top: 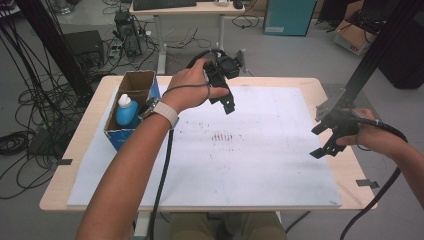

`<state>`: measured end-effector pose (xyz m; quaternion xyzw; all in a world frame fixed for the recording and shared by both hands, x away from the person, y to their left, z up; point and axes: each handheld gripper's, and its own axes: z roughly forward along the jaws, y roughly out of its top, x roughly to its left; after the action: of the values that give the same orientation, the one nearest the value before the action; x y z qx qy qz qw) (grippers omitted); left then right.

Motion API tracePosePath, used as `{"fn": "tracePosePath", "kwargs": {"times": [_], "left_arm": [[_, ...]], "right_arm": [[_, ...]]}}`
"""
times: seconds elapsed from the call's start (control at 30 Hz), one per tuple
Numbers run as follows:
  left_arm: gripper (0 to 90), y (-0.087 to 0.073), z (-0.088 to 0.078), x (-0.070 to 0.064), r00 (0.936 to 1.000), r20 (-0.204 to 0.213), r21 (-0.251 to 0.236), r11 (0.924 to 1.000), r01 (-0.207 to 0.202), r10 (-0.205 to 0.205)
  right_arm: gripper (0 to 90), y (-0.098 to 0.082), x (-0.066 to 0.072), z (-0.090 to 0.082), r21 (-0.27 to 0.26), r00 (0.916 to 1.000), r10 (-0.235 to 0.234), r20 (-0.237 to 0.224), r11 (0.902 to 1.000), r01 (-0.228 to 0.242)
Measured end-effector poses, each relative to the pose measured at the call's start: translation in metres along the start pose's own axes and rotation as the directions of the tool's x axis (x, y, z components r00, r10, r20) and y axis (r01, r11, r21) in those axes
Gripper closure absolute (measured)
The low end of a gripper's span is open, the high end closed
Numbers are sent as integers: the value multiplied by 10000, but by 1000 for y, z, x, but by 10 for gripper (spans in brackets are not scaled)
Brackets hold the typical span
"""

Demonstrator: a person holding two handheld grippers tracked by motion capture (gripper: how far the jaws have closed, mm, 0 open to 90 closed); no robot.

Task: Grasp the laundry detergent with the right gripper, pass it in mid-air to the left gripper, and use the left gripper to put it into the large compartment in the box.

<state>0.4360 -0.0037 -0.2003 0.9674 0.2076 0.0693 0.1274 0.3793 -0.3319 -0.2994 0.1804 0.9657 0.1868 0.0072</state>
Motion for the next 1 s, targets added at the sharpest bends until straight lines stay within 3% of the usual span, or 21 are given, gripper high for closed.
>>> {"fn": "tracePosePath", "kwargs": {"times": [1.0], "left_arm": [[79, -1, -2, 2, 9997, -206, 50, 9999, 144, -143]], "right_arm": [[94, 4, 1, 3, 25, 9998, -159, -98, 9999, 160]]}}
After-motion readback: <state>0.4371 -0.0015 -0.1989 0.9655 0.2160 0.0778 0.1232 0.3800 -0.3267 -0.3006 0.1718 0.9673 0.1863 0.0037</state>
